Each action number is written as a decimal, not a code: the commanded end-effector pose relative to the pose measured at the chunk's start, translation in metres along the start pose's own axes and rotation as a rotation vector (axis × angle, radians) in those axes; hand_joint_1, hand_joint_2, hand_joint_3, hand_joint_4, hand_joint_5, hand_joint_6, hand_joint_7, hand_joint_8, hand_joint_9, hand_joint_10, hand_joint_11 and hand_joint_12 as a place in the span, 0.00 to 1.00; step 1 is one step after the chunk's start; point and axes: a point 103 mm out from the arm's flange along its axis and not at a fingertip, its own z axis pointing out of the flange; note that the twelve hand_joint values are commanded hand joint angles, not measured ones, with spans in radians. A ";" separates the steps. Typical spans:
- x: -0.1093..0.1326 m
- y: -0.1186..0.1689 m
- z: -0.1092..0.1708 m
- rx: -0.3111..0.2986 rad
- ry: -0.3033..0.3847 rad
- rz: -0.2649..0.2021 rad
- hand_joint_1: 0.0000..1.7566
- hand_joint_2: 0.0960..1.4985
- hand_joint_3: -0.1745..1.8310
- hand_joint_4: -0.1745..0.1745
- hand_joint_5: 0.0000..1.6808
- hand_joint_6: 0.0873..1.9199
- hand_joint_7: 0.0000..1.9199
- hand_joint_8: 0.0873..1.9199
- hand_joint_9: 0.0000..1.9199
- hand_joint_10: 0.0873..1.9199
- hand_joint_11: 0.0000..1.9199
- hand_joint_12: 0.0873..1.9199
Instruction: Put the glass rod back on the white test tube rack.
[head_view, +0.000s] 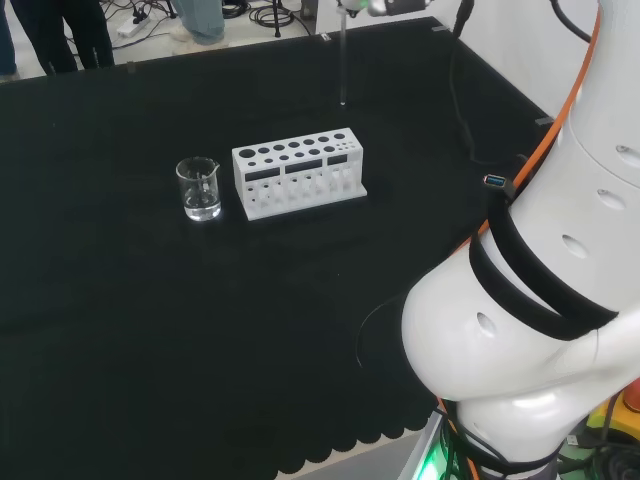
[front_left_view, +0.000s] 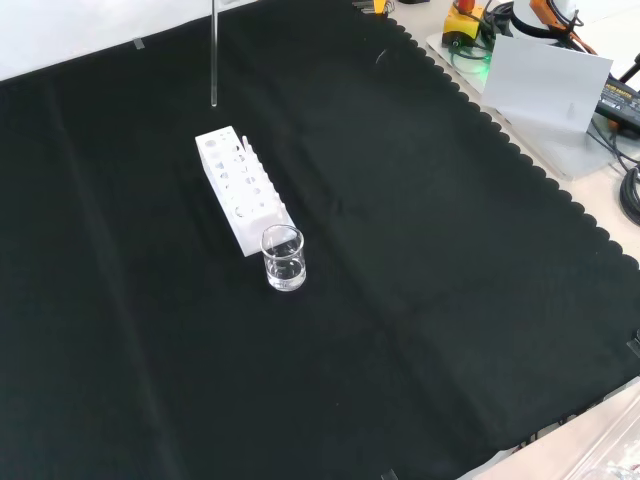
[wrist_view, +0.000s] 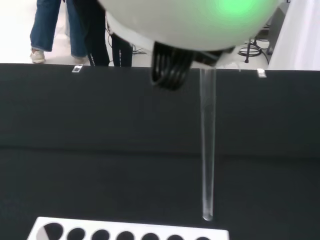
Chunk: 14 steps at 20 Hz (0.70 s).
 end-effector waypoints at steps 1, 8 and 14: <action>-0.022 0.000 -0.005 0.004 -0.005 0.027 0.76 0.27 0.56 0.00 0.79 0.23 0.72 0.42 0.91 0.35 0.89 0.36; -0.006 0.003 0.007 0.015 0.012 0.005 0.76 0.27 0.56 0.00 0.79 0.22 0.72 0.42 0.91 0.35 0.89 0.36; 0.001 0.009 0.009 0.014 0.018 -0.011 0.76 0.27 0.56 0.00 0.79 0.22 0.72 0.42 0.91 0.35 0.89 0.36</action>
